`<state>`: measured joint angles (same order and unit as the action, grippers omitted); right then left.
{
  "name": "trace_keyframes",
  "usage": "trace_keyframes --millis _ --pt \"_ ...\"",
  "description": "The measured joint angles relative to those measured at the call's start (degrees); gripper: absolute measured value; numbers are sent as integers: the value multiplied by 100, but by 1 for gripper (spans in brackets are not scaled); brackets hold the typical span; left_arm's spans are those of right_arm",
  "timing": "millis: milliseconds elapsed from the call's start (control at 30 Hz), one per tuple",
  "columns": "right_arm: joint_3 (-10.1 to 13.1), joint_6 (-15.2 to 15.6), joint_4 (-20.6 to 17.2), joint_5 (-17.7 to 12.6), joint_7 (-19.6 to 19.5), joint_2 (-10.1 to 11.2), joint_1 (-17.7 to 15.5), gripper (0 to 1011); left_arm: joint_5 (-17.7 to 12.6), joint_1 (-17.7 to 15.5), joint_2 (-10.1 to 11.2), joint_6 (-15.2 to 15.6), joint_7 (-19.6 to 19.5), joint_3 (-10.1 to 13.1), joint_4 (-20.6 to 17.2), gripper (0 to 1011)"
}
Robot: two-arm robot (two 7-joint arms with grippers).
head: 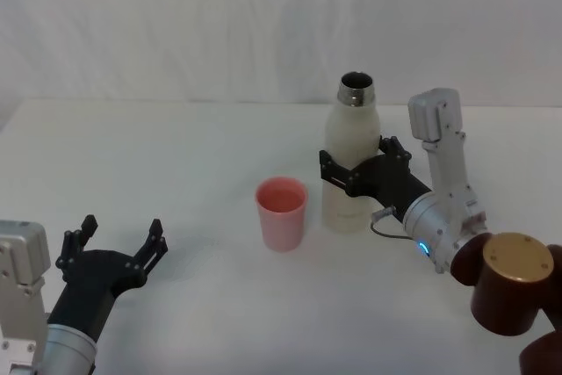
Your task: Grasp the thermos with one hand and pour water into the cup lid.
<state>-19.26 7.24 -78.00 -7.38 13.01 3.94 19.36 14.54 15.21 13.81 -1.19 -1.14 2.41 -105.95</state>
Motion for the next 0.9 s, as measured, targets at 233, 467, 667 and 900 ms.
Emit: trace_keyframes --millis 233,467,667,900 --pt "-5 -24 -102 -24 14 63 -71 1001 0 0 0 0 0 0 0 1001" --pt "-6 -50 -179 -50 19 114 -142 1001 0 0 0 0 0 0 0 1001" --pt "-1 -56 -346 -67 10 160 -243 1001 0 0 0 0 0 0 0 1001" --pt "29 -32 -633 -66 -37 238 -449 1001 0 0 0 0 0 0 0 1001"
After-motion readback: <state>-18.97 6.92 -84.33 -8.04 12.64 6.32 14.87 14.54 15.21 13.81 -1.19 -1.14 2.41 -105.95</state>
